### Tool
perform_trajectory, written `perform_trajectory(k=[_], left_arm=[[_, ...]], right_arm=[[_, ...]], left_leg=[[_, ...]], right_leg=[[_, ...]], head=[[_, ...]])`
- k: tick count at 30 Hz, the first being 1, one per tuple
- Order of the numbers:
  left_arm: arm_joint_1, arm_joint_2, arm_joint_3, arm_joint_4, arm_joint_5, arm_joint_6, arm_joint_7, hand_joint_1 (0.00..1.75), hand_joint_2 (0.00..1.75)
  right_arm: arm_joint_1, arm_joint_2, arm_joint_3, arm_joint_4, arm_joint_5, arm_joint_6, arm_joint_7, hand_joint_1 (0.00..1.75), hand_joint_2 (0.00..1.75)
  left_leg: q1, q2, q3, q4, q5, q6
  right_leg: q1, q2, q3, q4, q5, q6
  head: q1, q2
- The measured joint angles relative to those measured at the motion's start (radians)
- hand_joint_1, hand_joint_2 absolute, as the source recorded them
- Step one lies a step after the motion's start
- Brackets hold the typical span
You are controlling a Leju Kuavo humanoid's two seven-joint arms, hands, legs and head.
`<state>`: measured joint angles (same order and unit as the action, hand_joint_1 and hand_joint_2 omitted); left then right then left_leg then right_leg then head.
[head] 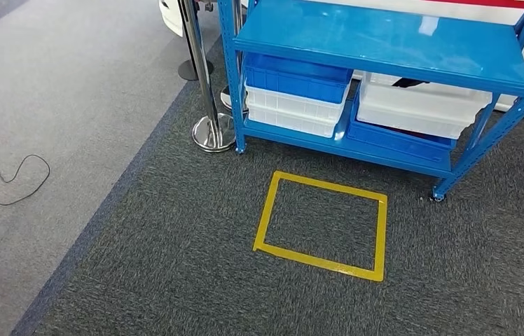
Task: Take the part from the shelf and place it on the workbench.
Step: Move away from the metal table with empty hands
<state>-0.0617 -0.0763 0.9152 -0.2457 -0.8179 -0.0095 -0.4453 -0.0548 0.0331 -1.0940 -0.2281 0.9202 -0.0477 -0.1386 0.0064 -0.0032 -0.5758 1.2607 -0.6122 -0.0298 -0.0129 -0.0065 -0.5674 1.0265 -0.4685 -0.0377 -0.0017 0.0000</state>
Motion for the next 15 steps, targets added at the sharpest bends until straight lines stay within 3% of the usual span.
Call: perform_trajectory(k=[2,3,4,6,7,8,11,13,15], left_arm=[[0.003,0.0,0.003,0.0,0.0,0.0,0.0,0.0,0.0],[0.004,0.0,0.004,0.0,-0.001,0.0,0.0,0.0,0.0],[0.005,0.0,0.005,0.0,-0.002,0.0,0.0,0.0,0.0],[0.009,0.0,0.01,0.0,-0.007,0.0,0.001,0.0,0.0],[0.01,0.0,0.013,0.0,-0.009,0.0,0.001,0.0,0.0],[0.011,0.001,0.015,0.0,-0.011,0.0,0.002,0.0,0.0],[0.011,0.001,0.018,0.0,-0.016,0.001,0.004,0.0,0.0],[0.007,0.001,0.021,0.0,-0.023,0.007,0.006,0.0,0.0],[0.005,0.001,0.026,0.0,-0.029,0.017,0.011,0.0,0.0]], right_arm=[[0.001,0.0,-0.001,0.0,0.0,0.0,-0.001,0.0,0.0],[0.002,0.001,-0.002,0.0,-0.001,0.001,-0.001,0.0,0.44],[0.001,0.001,-0.005,0.0,-0.002,0.002,-0.002,0.0,0.87],[-0.001,0.005,-0.012,0.0,-0.006,0.003,-0.004,0.0,0.87],[-0.003,0.006,-0.016,0.0,-0.007,0.004,-0.006,0.0,0.44],[-0.003,0.008,-0.018,0.001,-0.009,0.004,-0.007,0.0,0.0],[-0.003,0.01,-0.028,0.001,-0.023,0.011,-0.012,0.0,0.0],[-0.006,0.011,-0.038,0.002,-0.031,0.016,-0.016,0.0,0.0],[-0.009,0.013,-0.048,0.002,-0.035,0.02,-0.017,0.0,0.0]], left_leg=[[0.003,0.0,-0.067,0.046,-0.056,-0.006],[0.004,0.0,-0.08,0.024,-0.052,-0.005],[0.005,-0.001,-0.08,-0.024,-0.017,-0.002],[0.002,0.0,-0.072,-0.147,0.115,0.01],[-0.001,-0.001,-0.068,-0.188,0.163,0.017],[-0.004,-0.001,-0.066,-0.209,0.192,0.025],[-0.004,0.002,-0.043,-0.227,0.197,0.044],[-0.002,0.011,-0.022,-0.243,0.194,0.056],[-0.004,0.019,-0.008,-0.249,0.182,0.065]], right_leg=[[0.0,0.007,0.029,0.0,-0.024,0.003],[-0.001,0.012,0.045,0.0,-0.036,0.005],[-0.001,0.016,0.062,0.0,-0.048,0.008],[0.0,0.024,0.089,0.0,-0.071,0.014],[0.001,0.029,0.097,0.0,-0.082,0.019],[0.002,0.035,0.105,0.0,-0.09,0.025],[0.002,0.039,0.106,0.028,-0.081,0.047],[0.001,0.028,0.058,0.111,-0.086,0.053],[0.0,0.018,-0.019,0.22,-0.137,0.057]], head=[[0.0,0.0],[0.0,0.0],[0.0,0.0],[-0.002,0.0],[-0.003,0.0],[-0.004,0.0],[-0.002,0.0],[0.0,0.0],[0.003,0.0]])
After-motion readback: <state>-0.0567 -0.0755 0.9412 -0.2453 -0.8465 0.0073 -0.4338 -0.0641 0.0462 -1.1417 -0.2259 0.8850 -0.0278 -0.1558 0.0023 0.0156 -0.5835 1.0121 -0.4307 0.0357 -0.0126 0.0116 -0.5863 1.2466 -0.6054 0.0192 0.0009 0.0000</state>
